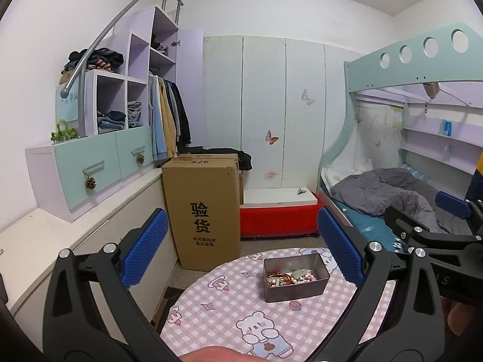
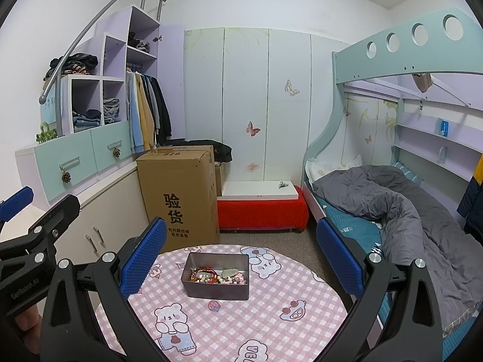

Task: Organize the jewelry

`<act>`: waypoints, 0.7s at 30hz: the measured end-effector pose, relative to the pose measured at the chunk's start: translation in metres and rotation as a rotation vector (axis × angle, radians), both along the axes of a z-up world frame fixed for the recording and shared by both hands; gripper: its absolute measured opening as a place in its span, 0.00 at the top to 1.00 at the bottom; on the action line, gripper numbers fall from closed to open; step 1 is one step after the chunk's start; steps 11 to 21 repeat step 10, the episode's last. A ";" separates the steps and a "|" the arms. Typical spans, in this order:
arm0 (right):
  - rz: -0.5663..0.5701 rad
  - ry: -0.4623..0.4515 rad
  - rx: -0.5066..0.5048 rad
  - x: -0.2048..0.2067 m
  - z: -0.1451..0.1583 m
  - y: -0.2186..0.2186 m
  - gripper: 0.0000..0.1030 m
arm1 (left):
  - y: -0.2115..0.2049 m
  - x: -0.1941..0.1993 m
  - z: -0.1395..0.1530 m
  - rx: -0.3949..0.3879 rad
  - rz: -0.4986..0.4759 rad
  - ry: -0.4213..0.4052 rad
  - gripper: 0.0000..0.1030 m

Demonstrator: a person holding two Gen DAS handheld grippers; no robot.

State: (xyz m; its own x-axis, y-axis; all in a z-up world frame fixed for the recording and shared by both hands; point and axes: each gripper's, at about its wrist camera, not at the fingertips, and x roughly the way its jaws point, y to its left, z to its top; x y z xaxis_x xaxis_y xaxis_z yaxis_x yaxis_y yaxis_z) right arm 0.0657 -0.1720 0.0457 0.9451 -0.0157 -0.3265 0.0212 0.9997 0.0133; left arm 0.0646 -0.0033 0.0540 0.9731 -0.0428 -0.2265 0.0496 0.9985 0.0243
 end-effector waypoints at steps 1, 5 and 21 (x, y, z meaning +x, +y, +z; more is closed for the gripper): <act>0.001 -0.001 0.000 -0.001 0.000 0.000 0.07 | 0.000 0.001 0.000 -0.002 -0.002 0.003 0.06; -0.001 -0.002 0.000 0.000 0.000 0.000 0.07 | 0.000 0.004 0.000 -0.004 -0.013 0.028 0.06; -0.002 -0.003 -0.001 0.001 0.000 -0.001 0.07 | 0.001 0.007 0.001 -0.024 -0.026 0.046 0.06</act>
